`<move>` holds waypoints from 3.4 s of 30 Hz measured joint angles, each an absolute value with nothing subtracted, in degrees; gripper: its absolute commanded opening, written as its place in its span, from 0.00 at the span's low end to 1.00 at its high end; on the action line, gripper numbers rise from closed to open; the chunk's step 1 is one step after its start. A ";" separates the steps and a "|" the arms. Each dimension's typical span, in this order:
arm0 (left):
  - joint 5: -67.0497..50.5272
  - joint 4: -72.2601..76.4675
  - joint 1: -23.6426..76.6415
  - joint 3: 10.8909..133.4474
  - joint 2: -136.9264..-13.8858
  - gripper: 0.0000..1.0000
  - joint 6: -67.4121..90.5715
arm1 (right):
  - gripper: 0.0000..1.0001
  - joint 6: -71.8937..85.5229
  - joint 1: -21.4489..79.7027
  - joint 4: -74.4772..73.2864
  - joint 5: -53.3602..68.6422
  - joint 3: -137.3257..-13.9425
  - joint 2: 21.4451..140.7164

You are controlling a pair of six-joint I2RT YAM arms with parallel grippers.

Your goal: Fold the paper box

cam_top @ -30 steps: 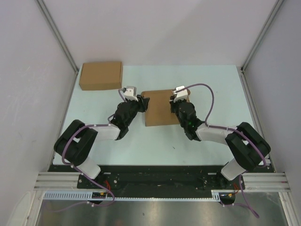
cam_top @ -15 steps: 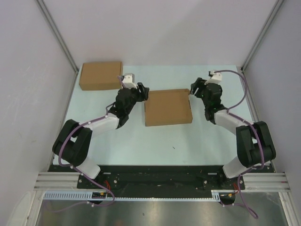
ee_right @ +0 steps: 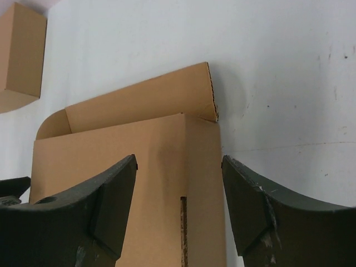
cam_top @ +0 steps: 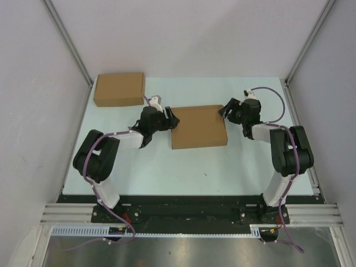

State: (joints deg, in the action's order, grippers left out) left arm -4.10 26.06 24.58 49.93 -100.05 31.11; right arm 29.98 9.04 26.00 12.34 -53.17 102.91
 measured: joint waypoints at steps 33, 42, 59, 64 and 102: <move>-4.51 29.98 22.26 52.99 -106.19 0.22 28.27 | 0.22 19.35 17.21 23.07 -1.43 -58.72 105.75; 1.96 39.42 22.35 51.55 -101.12 0.23 22.50 | 0.21 15.68 19.66 25.30 -4.58 -58.72 98.91; 16.71 73.78 26.68 34.83 -105.03 0.26 15.16 | 0.20 5.69 29.78 38.52 -11.07 -48.10 95.02; 16.40 73.60 33.12 29.08 -107.79 0.27 15.62 | 0.20 4.84 34.87 40.82 -9.78 -44.93 93.54; -14.81 22.98 16.32 57.56 -107.50 1.00 41.08 | 1.00 32.01 10.20 21.04 18.98 -65.56 111.31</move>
State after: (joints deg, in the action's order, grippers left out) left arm -14.81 22.98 16.32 57.56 -107.50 41.08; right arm 32.01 10.20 21.04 18.98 -65.56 111.31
